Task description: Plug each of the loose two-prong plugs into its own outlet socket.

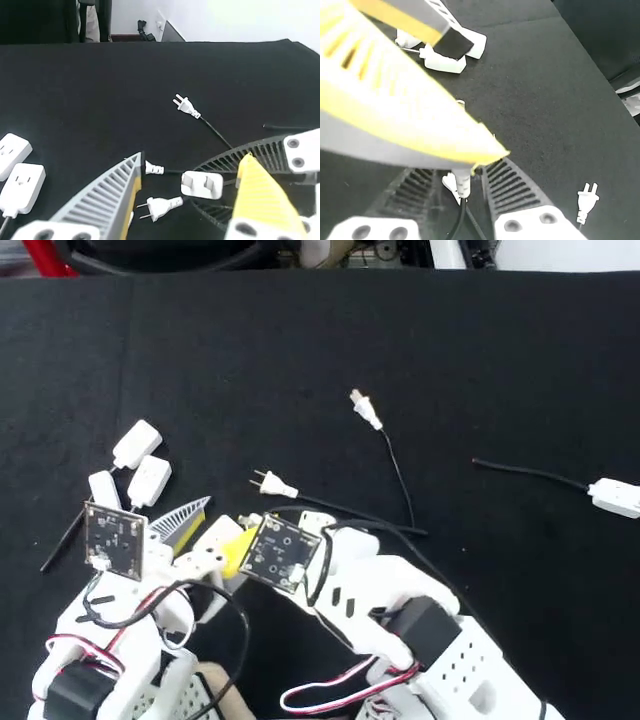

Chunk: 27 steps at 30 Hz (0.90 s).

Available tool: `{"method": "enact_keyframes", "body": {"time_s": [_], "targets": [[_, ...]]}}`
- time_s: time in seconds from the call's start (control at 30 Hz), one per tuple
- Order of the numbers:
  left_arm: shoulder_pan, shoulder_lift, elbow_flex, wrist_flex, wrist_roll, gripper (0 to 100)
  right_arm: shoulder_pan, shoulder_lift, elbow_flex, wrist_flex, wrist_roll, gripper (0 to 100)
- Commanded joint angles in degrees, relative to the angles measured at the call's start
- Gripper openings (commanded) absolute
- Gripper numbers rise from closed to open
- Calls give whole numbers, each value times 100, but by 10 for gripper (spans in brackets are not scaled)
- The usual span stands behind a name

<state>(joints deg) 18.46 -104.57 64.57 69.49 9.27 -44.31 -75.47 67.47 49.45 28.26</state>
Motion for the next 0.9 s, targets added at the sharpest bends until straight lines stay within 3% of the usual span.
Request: {"method": "enact_keyframes", "body": {"time_s": [0.0, 0.3, 0.7, 0.87], "targets": [[4, 0, 127, -149, -176, 296, 88, -75, -145, -114, -70, 12], [-1182, 0, 1490, -1591, -448, 296, 62, -127, -778, 615, -167, 12], [-1174, 9, 1587, -1600, -448, 296, 62, -92, -1077, 651, -229, 12], [-857, 9, 1736, -1600, -448, 295, 62, -84, -1156, 659, -299, 12]]}}
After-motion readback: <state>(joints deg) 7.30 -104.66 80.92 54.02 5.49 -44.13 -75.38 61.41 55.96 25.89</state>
